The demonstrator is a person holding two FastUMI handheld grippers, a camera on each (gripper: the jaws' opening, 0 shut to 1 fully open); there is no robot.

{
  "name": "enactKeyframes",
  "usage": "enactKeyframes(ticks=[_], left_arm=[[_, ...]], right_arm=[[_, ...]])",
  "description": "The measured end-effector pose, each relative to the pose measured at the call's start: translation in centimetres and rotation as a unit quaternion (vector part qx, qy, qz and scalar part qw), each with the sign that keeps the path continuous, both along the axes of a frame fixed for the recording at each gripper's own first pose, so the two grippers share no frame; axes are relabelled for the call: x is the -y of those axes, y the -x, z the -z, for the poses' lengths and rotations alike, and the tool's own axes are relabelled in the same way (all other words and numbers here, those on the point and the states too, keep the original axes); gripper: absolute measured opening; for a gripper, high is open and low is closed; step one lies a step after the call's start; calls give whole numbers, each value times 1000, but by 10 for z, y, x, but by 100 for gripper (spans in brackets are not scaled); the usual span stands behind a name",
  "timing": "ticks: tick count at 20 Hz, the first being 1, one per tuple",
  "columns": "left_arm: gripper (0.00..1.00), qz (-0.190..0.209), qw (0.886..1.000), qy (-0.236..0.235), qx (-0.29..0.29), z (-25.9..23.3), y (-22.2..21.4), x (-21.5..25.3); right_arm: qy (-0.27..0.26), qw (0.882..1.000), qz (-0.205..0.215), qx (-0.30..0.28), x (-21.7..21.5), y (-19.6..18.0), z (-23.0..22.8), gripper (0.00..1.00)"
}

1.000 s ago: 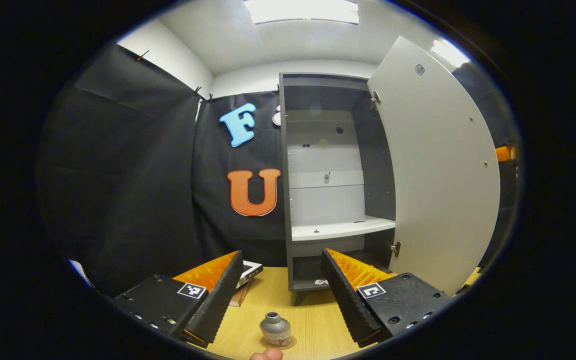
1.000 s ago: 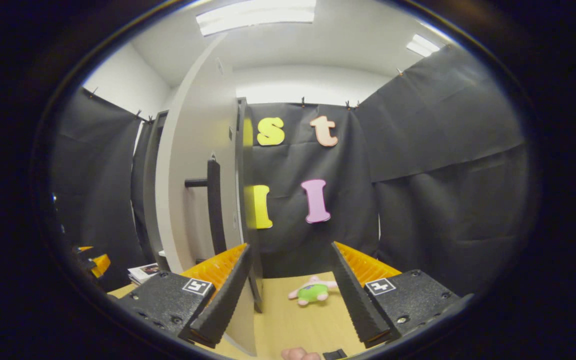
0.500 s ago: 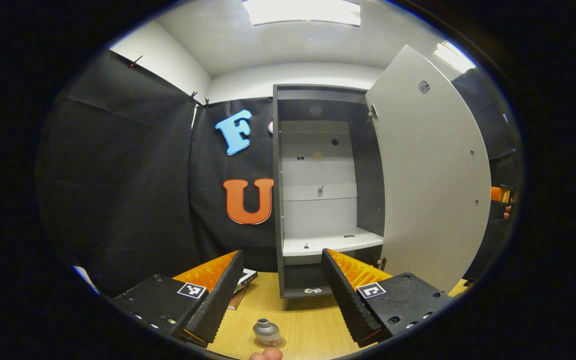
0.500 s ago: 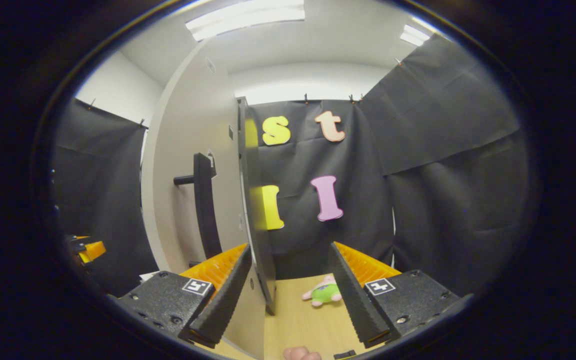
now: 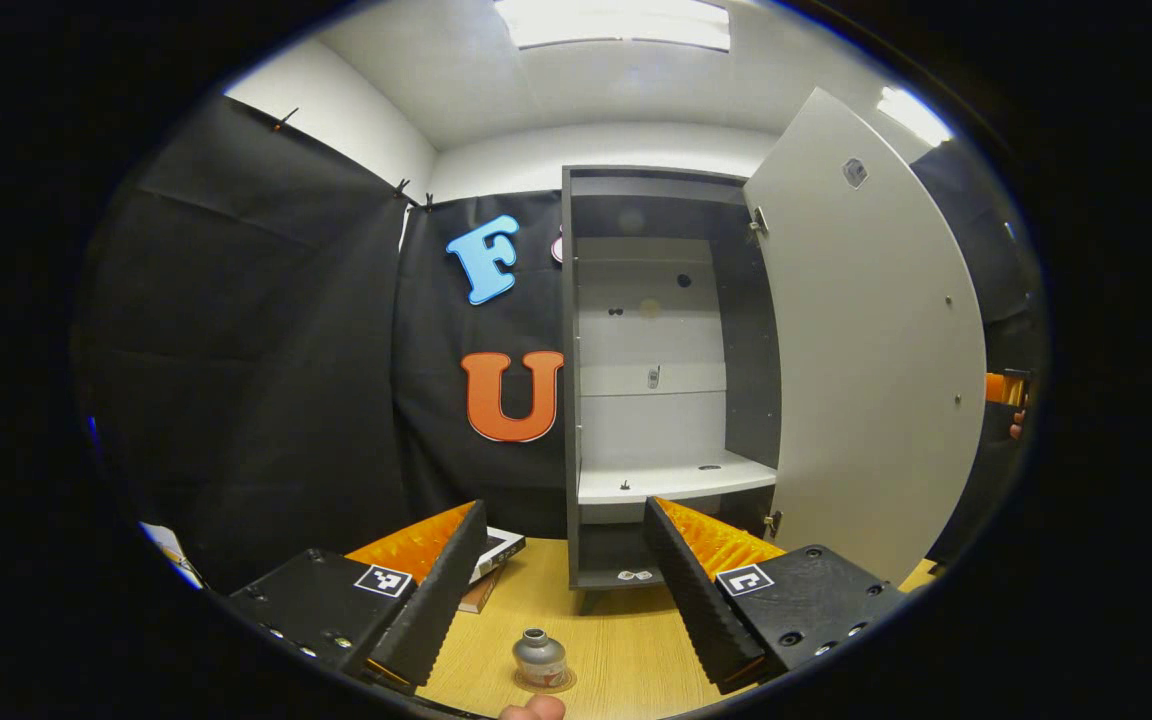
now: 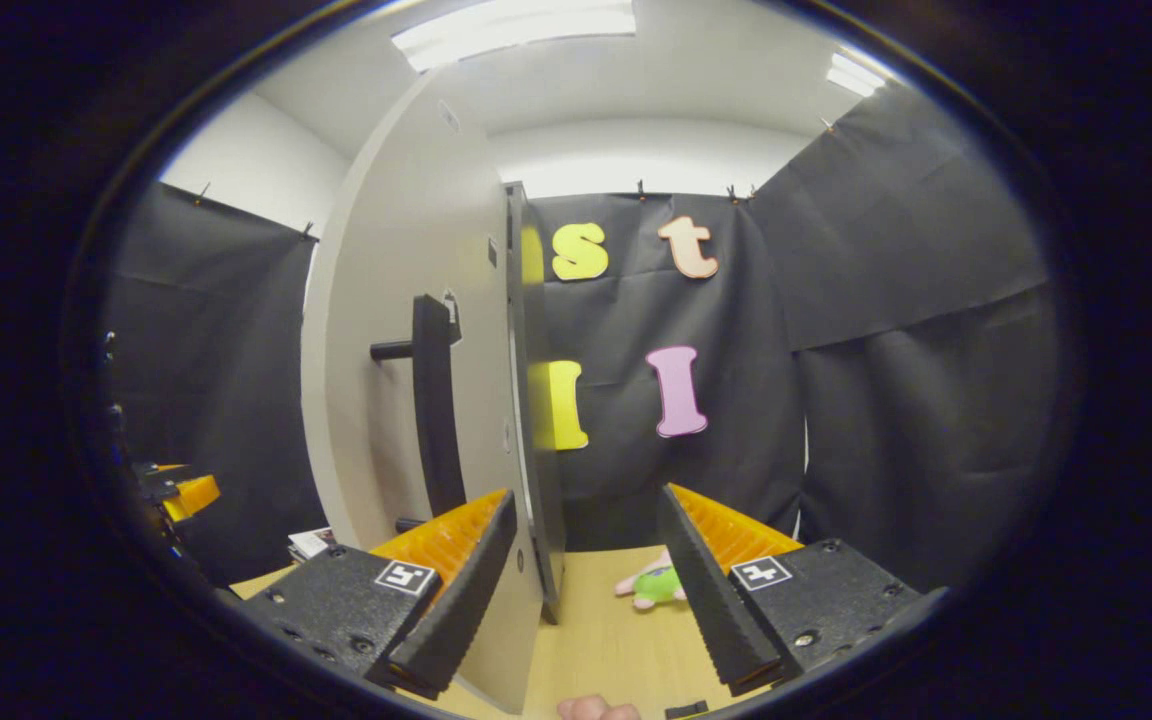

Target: Open the cabinet door with the right hand, grasp the bottle in the cabinet with the left hand and place it on the coaster, then close the cabinet door with the right hand.

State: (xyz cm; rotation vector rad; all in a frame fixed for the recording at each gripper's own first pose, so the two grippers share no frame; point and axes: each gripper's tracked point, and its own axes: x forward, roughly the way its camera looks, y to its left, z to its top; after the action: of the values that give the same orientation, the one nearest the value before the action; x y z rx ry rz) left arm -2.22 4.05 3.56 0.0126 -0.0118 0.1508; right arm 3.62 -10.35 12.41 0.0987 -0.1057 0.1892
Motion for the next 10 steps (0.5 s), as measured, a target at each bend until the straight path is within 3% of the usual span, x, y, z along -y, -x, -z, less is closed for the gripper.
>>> enactKeyframes(ticks=[2,3,10], left_arm=[[94,-1,1000,5,2,2,-1,0],[94,0,1000,6,2,2,-1,0],[94,-8,1000,1,-3,9,5,-17]], right_arm=[[23,1000,-10,6,-20,8,-2,88],[28,999,-20,10,-32,10,-3,92],[25,991,-127,19,-138,9,-3,89]])
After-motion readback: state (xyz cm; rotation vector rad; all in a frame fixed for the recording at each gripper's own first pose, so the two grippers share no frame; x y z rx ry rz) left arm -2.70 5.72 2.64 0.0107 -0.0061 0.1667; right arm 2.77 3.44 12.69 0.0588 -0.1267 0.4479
